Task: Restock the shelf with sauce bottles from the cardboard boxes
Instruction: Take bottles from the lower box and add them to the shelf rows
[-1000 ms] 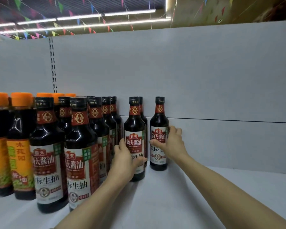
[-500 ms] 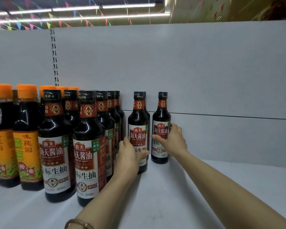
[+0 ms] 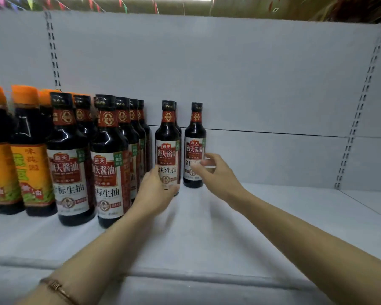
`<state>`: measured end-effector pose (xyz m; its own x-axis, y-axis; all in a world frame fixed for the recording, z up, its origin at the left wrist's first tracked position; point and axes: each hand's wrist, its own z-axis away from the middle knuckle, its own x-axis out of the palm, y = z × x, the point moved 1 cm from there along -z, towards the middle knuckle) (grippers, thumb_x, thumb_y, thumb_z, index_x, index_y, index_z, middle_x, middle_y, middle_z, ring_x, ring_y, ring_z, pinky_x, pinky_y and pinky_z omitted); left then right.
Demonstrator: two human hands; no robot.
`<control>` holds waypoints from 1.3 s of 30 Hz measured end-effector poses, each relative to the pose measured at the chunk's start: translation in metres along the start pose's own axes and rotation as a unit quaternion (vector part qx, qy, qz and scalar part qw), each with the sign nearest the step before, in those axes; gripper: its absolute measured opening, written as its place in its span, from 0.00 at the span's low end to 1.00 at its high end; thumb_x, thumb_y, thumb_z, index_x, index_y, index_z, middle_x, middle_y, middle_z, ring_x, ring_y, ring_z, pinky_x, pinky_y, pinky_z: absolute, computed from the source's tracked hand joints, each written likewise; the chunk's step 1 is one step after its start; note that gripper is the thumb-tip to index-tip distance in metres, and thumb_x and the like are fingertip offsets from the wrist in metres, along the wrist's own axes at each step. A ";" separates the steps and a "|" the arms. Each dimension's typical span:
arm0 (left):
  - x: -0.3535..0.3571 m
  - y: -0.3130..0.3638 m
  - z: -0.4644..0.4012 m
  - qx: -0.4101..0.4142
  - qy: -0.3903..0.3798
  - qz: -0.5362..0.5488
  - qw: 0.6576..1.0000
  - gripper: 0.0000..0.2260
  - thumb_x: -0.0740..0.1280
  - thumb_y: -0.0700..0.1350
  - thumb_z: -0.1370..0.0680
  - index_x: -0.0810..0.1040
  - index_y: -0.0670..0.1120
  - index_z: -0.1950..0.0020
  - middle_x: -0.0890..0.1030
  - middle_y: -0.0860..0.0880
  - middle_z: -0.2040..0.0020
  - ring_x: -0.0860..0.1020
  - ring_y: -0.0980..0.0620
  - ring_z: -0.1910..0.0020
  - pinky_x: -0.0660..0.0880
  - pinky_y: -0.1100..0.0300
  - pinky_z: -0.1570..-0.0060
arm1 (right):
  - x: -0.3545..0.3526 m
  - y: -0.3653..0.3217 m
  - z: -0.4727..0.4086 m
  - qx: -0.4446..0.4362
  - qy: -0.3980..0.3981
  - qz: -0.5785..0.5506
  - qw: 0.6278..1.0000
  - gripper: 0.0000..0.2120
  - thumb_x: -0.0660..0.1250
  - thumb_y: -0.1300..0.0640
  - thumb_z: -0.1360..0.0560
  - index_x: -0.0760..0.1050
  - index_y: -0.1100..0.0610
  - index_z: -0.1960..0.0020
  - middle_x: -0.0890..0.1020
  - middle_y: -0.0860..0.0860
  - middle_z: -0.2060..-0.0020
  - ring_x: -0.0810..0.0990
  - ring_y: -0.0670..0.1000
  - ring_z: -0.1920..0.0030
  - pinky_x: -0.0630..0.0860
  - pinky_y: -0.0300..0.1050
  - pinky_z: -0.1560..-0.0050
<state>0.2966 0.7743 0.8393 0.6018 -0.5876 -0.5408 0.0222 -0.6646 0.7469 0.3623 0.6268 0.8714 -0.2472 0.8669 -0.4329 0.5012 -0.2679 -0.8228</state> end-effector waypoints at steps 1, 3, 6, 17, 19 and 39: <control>-0.007 0.004 0.013 0.020 0.007 -0.012 1.000 0.21 0.69 0.44 0.24 0.71 0.46 0.32 0.75 0.50 0.37 0.74 0.55 0.42 0.68 0.70 0.49 | -0.001 -0.008 0.009 -0.019 -0.011 -0.006 1.000 0.28 0.65 0.46 0.22 0.61 0.54 0.26 0.73 0.48 0.36 0.75 0.40 0.48 0.69 0.30 0.57; -0.026 0.011 0.039 0.041 0.051 -0.015 0.998 0.17 0.67 0.46 0.22 0.73 0.48 0.33 0.75 0.51 0.38 0.74 0.57 0.45 0.69 0.66 0.48 | -0.005 -0.025 0.029 -0.056 -0.039 -0.009 0.998 0.27 0.65 0.46 0.22 0.63 0.53 0.27 0.74 0.46 0.40 0.74 0.36 0.52 0.70 0.29 0.58; -0.052 0.021 0.080 0.041 0.113 0.019 0.993 0.10 0.66 0.44 0.21 0.77 0.51 0.41 0.78 0.53 0.44 0.76 0.62 0.51 0.75 0.61 0.49 | -0.015 -0.041 0.057 -0.099 -0.089 -0.017 0.991 0.26 0.65 0.46 0.22 0.65 0.53 0.28 0.75 0.45 0.42 0.75 0.38 0.48 0.74 0.33 0.48; -0.081 0.011 0.251 -0.075 0.209 -0.085 0.971 0.11 0.68 0.45 0.24 0.76 0.57 0.43 0.78 0.61 0.45 0.76 0.63 0.46 0.70 0.75 0.51 | 0.024 -0.073 0.145 -0.160 -0.332 -0.102 0.924 0.18 0.63 0.42 0.22 0.70 0.48 0.35 0.76 0.40 0.45 0.77 0.41 0.44 0.76 0.45 0.39; -0.105 0.009 0.283 -0.116 0.219 -0.122 0.961 0.11 0.66 0.48 0.22 0.75 0.57 0.40 0.77 0.61 0.44 0.75 0.63 0.44 0.69 0.72 0.49 | 0.046 -0.083 0.163 -0.171 -0.376 -0.113 0.904 0.19 0.62 0.42 0.22 0.71 0.48 0.34 0.76 0.40 0.44 0.77 0.41 0.43 0.77 0.47 0.39; -0.340 -0.127 0.480 -0.231 0.278 -0.248 0.899 0.10 0.67 0.46 0.23 0.75 0.59 0.45 0.77 0.60 0.46 0.75 0.62 0.44 0.69 0.71 0.47 | 0.332 -0.207 0.319 -0.227 -0.557 -0.151 0.785 0.14 0.61 0.42 0.22 0.72 0.44 0.39 0.76 0.37 0.45 0.76 0.39 0.44 0.75 0.37 0.45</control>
<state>-0.2936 0.8366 0.7427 0.7292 0.1350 -0.6708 0.6498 -0.4442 0.6169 -0.0879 0.8355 0.7806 -0.8562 -0.1099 -0.5048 0.4616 0.2758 -0.8431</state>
